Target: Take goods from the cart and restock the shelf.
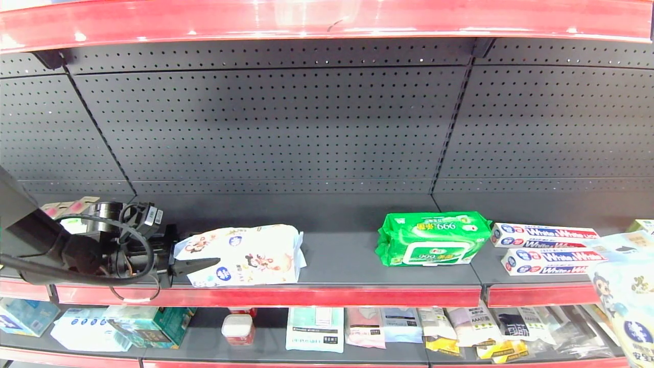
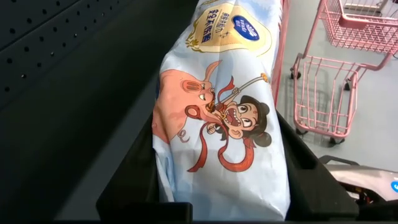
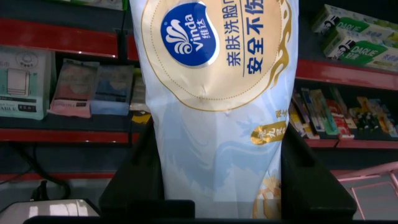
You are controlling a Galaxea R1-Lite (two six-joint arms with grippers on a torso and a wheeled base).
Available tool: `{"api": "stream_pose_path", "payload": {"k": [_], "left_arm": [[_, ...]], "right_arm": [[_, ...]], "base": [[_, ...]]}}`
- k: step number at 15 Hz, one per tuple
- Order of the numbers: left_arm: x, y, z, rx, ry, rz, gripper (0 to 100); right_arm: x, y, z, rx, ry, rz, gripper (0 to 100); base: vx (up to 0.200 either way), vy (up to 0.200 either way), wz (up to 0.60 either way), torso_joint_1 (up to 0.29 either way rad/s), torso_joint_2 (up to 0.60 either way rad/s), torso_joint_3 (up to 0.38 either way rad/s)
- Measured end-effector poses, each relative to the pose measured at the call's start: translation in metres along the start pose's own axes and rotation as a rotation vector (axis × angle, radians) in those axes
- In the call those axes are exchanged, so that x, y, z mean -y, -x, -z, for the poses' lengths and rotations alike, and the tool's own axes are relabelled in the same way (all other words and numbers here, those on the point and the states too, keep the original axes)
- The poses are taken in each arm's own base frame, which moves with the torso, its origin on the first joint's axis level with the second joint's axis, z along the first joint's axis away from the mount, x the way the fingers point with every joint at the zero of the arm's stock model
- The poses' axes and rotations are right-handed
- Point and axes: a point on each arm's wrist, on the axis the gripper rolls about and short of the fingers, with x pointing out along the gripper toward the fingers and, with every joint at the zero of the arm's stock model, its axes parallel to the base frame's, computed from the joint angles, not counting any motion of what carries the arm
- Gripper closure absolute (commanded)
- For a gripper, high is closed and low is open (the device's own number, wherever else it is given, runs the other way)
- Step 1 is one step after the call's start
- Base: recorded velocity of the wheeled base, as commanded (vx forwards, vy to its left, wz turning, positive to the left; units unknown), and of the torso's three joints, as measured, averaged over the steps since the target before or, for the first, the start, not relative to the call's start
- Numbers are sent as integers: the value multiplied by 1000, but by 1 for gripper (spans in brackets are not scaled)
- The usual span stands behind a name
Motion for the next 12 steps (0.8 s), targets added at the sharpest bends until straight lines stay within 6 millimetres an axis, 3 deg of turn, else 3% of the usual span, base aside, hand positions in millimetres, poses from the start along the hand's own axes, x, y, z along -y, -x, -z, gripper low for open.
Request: {"api": "stream_pose_path", "payload": {"k": [1,7,12], "left_arm": [[0,0,0,0,0,0,0],[2,0,-1,2,9,4,0],[-1,6,-17,12,1,-13,0]], "right_arm": [[0,0,0,1,0,0,100],[0,0,0,1,0,0,100],[0,0,0,3,0,-1,100]], "base": [[0,0,0,0,0,0],[0,0,0,0,0,0],[0,0,0,0,0,0]]}}
